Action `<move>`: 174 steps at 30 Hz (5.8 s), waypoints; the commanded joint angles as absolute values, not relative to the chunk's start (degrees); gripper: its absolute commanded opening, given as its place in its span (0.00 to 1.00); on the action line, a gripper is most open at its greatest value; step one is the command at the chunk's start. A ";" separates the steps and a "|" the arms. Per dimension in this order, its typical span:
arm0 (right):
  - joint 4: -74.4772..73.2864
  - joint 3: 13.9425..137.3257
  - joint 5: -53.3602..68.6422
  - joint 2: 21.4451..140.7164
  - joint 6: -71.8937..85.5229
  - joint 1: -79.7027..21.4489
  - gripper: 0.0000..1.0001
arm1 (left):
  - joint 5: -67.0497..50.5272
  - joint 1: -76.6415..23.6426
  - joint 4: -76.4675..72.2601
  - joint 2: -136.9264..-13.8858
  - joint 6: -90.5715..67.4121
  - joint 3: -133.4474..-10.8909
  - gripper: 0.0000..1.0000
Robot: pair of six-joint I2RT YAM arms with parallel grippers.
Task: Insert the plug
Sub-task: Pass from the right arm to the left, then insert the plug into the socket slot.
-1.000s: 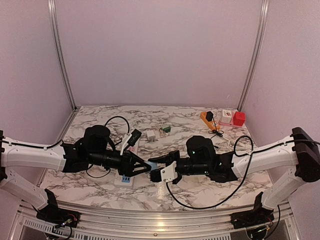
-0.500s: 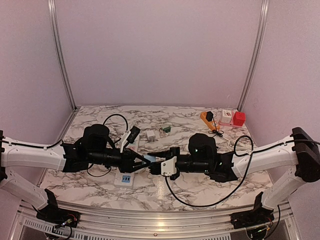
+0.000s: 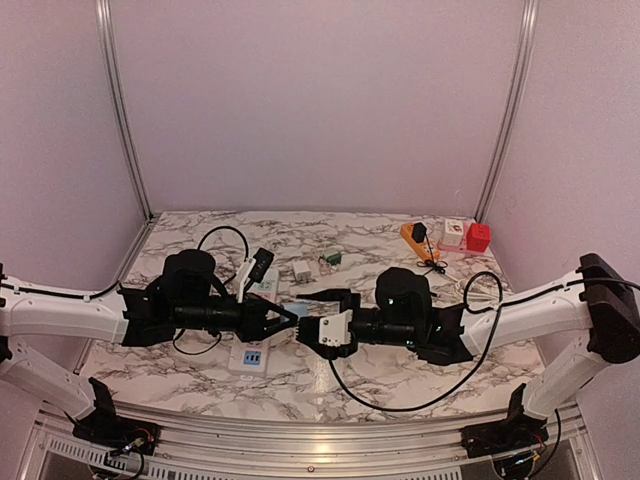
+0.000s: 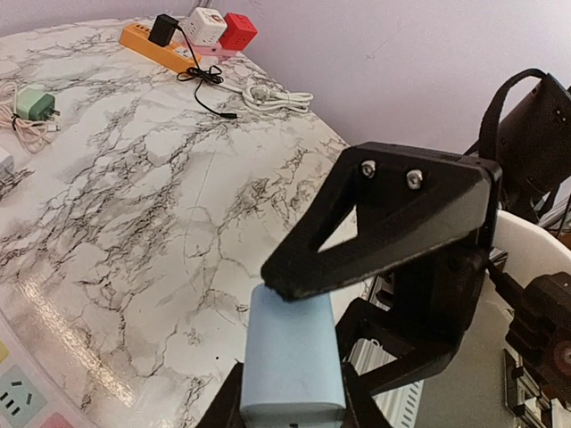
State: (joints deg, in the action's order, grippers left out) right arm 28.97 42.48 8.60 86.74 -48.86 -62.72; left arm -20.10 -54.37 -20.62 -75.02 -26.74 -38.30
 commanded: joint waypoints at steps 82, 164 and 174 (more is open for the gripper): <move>24.55 45.91 -12.10 89.28 -32.10 -60.94 0.98 | 4.32 -41.57 41.39 -96.56 -41.59 -76.41 0.00; 26.21 42.32 -13.19 89.34 -30.55 -61.28 0.99 | -1.55 -40.33 55.30 -117.41 -30.39 -87.45 0.00; 27.67 42.44 -12.69 90.32 -29.77 -61.63 0.99 | 1.57 -39.47 65.12 -126.39 -27.72 -92.90 0.00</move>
State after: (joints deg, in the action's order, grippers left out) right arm 25.32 42.15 -12.97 89.76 -31.27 -61.39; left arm -1.08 -40.16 57.54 -116.90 -29.34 -94.85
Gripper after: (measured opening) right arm 0.985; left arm 0.254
